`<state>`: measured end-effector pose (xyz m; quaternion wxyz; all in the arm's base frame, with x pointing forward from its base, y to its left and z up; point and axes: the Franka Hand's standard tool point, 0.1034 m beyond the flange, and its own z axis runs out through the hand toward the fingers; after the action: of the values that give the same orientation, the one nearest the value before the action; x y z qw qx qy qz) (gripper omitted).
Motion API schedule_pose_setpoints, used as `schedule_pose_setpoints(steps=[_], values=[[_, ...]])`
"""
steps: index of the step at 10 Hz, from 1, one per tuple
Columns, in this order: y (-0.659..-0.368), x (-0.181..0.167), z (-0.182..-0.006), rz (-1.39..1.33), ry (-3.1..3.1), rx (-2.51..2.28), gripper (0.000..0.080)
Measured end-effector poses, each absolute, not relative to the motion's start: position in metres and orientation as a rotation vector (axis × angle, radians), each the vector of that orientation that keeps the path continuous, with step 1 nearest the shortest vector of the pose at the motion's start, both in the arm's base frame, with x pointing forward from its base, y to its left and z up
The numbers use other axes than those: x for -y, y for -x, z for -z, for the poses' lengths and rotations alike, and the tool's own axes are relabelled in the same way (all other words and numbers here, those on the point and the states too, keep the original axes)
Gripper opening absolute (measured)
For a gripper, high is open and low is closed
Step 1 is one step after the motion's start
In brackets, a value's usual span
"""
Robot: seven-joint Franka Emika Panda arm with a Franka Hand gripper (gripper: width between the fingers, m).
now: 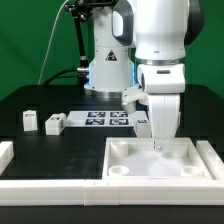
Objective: Assemble one leg
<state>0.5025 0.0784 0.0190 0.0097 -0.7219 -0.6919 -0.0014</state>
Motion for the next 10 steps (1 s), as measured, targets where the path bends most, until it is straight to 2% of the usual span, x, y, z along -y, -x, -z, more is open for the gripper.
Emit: schedule_pose_setpoints(steps=[4, 5, 8, 10], values=[[-0.503, -0.078, -0.019, 0.005, 2.254, 2.16, 0.0649], [-0.501, -0.08, -0.025, 0.006, 2.305, 2.113, 0.0649], [-0.476, -0.086, -0.057, 0.03, 2.411, 2.038, 0.0649], [-0.463, -0.09, -0.065, 0.029, 2.456, 1.991, 0.0649]])
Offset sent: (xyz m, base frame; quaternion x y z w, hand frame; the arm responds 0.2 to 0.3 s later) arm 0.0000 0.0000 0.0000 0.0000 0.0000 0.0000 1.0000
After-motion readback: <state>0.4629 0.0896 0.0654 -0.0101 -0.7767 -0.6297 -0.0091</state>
